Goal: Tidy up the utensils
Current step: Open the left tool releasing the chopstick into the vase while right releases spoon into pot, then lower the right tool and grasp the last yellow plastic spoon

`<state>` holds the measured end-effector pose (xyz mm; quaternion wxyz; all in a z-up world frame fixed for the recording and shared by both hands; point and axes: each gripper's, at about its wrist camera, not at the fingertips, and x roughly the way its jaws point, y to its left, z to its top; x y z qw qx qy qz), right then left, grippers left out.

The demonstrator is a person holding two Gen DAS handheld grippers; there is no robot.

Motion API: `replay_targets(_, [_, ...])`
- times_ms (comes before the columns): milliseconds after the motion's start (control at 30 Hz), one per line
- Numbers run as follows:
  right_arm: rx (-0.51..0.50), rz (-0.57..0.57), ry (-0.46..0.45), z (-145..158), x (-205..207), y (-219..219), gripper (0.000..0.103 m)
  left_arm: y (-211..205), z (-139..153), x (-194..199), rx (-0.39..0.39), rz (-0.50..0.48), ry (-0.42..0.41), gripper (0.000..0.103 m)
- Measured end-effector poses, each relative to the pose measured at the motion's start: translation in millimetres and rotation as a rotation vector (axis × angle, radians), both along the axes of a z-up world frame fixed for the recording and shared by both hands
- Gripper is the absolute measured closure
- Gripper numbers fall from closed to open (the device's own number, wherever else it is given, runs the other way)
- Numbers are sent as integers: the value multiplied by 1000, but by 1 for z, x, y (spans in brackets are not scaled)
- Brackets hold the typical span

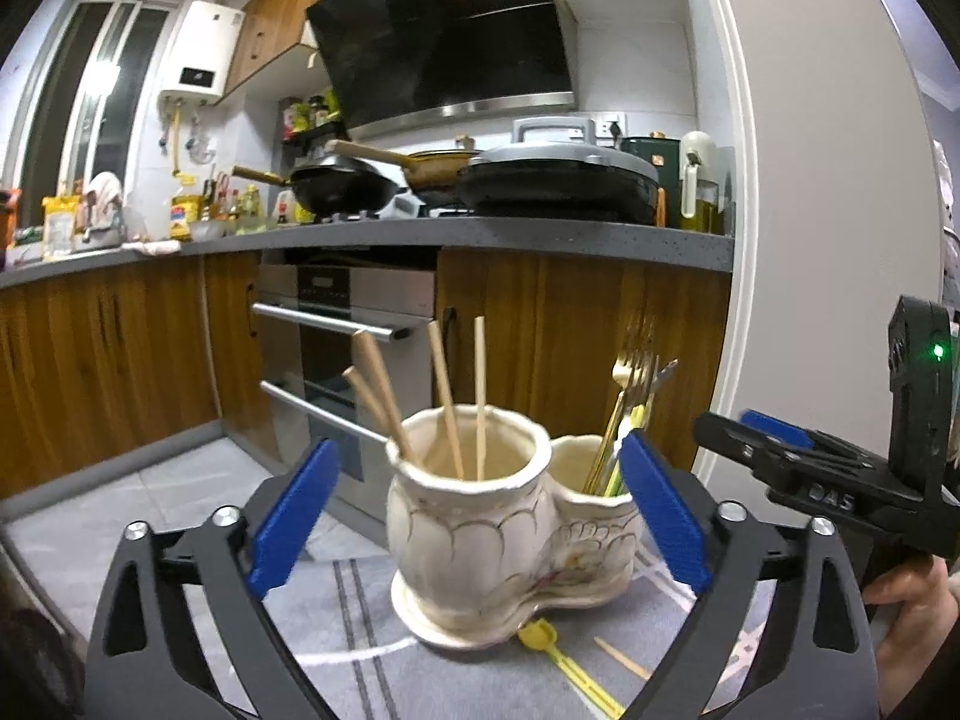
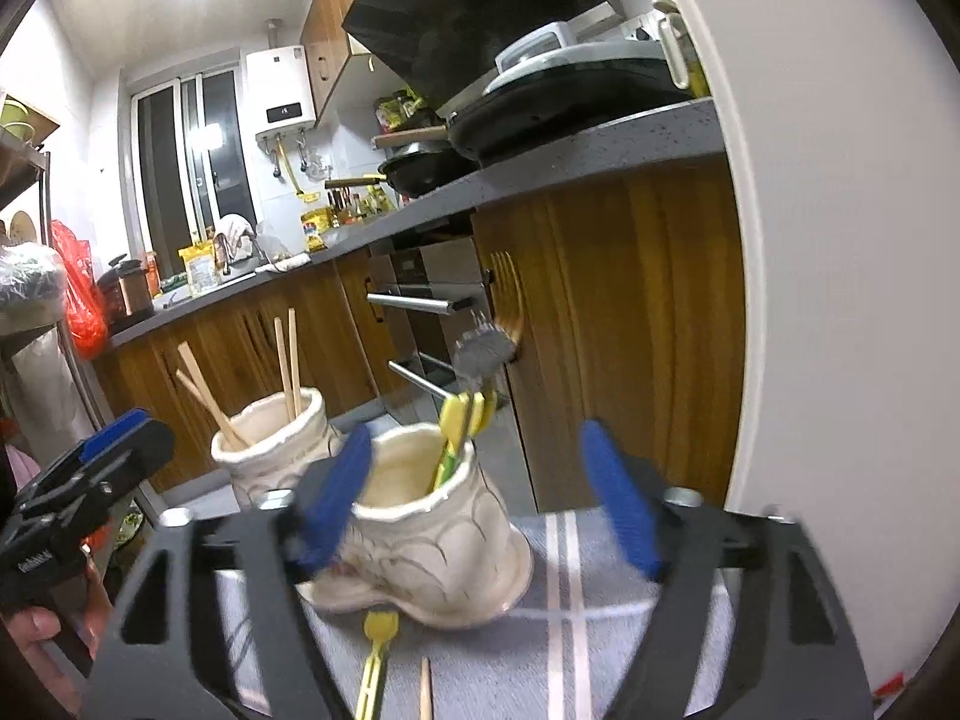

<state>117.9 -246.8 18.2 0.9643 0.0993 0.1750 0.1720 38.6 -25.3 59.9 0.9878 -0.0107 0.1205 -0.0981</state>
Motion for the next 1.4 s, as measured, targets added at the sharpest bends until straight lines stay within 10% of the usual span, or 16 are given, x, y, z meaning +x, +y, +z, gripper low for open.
replay_targets(133, [-40, 53, 54, -11, -8, 6, 5, 5, -13, -9, 15, 26, 50, 5])
replay_targets(867, [-402, 266, 313, -76, -34, 100, 7, 41, -53, -41, 59, 96, 203, 5])
replay_targets(1400, [-478, 273, 424, -102, 1, 131, 77, 42, -54, -40, 72, 91, 215, 5])
